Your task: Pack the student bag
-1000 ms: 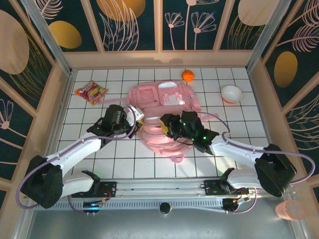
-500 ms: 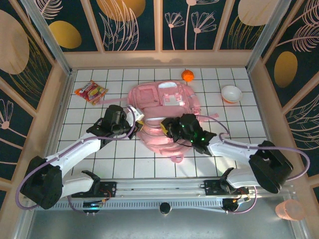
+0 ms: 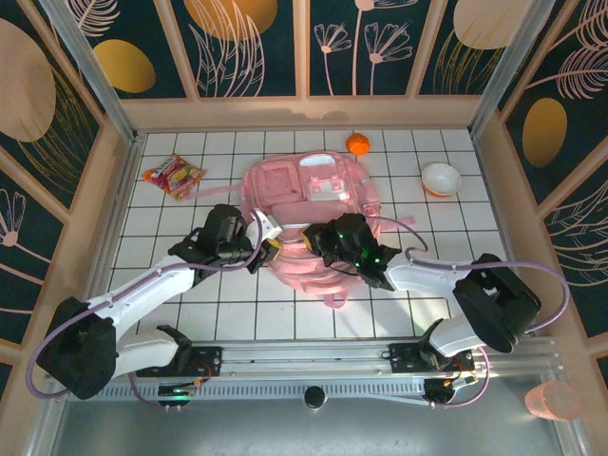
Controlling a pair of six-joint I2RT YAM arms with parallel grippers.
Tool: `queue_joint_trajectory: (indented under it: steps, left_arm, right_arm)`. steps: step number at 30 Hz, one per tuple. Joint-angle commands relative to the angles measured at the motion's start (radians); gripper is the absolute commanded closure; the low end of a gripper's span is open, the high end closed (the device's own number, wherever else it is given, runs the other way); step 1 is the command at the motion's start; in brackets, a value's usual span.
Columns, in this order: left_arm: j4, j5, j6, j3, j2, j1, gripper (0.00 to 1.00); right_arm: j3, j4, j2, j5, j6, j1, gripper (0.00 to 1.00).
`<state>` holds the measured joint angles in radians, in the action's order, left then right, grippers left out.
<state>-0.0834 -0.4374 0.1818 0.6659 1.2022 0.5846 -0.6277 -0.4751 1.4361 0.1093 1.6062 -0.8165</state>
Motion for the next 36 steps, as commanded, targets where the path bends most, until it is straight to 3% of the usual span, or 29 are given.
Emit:
queue_joint_trajectory:
  steps: [1, 4, 7, 13, 17, 22, 24, 28, 32, 36]
  left_arm:
    - [0.036, -0.137, -0.049, 0.062, 0.015, 0.077, 1.0]
    - [0.142, -0.141, -0.14, 0.072, 0.041, 0.114, 0.98]
    - [0.217, -0.13, -0.196, 0.088, 0.065, 0.133, 0.87]
    - [0.038, -0.016, 0.007, 0.127, 0.005, 0.132, 0.46]
    - [0.005, 0.056, 0.148, 0.088, -0.093, 0.115, 0.3]
    - [0.036, 0.129, 0.321, 0.05, -0.099, 0.108, 0.24]
    - [0.079, 0.145, 0.355, 0.044, -0.075, 0.108, 0.22]
    - [0.099, 0.072, 0.414, 0.064, 0.011, 0.109, 0.19]
    - [0.163, 0.05, 0.422, 0.071, 0.083, 0.109, 0.23]
    - [0.213, 0.008, 0.422, 0.09, 0.144, 0.11, 0.37]
  right_arm:
    - [-0.072, -0.058, 0.035, -0.031, -0.048, 0.015, 1.0]
    - [-0.082, -0.058, 0.046, -0.006, -0.058, 0.014, 1.0]
    - [-0.082, -0.022, 0.03, 0.027, -0.096, 0.019, 1.0]
    - [-0.098, 0.185, -0.056, 0.217, -0.376, 0.097, 1.0]
    - [-0.171, 0.398, -0.077, 0.393, -0.68, 0.168, 1.0]
    - [-0.265, 0.626, -0.043, 0.499, -0.961, 0.232, 1.0]
    - [-0.285, 0.661, -0.032, 0.529, -1.013, 0.254, 1.0]
    - [-0.31, 0.676, -0.026, 0.566, -1.052, 0.263, 1.0]
    - [-0.315, 0.664, -0.033, 0.581, -1.055, 0.293, 1.0]
    - [-0.313, 0.641, -0.032, 0.593, -1.045, 0.295, 1.0]
